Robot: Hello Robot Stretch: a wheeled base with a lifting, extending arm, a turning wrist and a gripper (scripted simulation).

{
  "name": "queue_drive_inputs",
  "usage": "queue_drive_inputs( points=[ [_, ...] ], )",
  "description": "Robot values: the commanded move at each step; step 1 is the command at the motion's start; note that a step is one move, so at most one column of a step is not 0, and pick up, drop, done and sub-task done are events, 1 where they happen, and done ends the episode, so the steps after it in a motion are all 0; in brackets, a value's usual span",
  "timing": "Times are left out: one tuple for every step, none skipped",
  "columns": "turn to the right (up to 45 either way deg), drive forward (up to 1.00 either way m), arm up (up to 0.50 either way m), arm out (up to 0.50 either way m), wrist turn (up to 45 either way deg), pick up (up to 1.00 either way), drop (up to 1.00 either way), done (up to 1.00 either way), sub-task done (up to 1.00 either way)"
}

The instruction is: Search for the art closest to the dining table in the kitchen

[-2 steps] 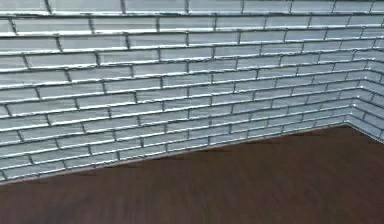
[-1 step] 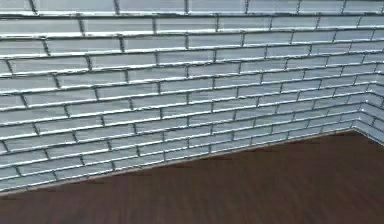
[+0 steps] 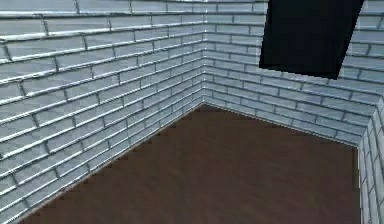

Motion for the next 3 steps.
queue_drive_inputs(
  points=[
    [0.0,0.35,0.0,0.0,0.0,0.0,0.0,0.0,0.0],
    [33.0,0.0,0.0,0.0,0.0,0.0,0.0,0.0,0.0],
    [0.0,1.0,0.0,0.0,0.0,0.0,0.0,0.0,0.0]
  ],
)
